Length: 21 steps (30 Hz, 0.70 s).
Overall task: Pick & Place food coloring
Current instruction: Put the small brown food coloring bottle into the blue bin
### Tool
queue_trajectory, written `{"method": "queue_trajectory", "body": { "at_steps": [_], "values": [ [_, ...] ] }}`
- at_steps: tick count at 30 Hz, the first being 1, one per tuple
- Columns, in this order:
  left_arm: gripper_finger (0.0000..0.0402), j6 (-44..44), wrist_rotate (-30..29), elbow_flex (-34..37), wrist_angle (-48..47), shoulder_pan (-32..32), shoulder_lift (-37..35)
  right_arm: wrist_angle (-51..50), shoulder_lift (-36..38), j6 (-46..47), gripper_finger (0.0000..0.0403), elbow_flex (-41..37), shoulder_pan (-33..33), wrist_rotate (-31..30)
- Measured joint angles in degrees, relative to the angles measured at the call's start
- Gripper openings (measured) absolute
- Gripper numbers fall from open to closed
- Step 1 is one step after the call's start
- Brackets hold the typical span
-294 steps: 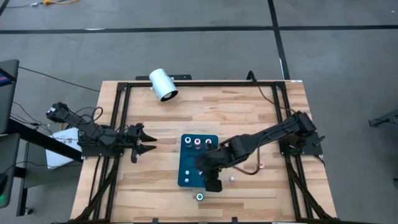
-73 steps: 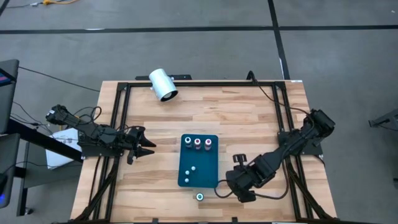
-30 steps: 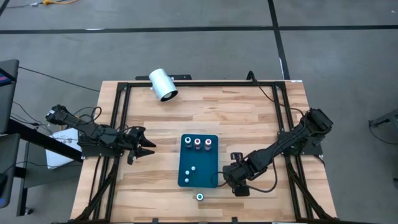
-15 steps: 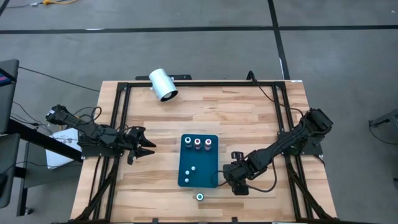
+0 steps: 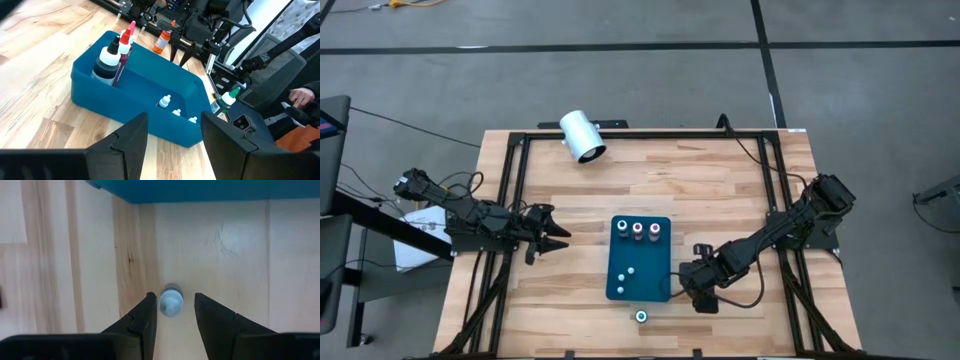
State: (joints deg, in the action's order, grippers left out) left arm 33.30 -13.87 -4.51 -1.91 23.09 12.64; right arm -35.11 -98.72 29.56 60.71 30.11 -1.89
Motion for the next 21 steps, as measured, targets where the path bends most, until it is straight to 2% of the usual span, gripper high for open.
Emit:
{"method": "queue_trajectory", "body": {
  "at_steps": [10, 16, 21],
  "values": [
    [0.0174, 0.02, 0.00, 0.00, -0.18, 0.00, 0.00, 0.11, -1.34, 0.04, 0.0120, -0.22, -0.57, 0.53],
    [0.0174, 0.33, 0.04, 0.00, -0.68, 0.00, 0.02, 4.29, -5.48, 0.64, 0.0120, 0.37, -0.59, 2.04],
    [0.0174, 0.39, 0.35, -0.04, -1.38, -0.02, -0.33, 5.61, -5.57, 0.88, 0.0120, 0.13, -0.59, 1.95]
  ]
}}
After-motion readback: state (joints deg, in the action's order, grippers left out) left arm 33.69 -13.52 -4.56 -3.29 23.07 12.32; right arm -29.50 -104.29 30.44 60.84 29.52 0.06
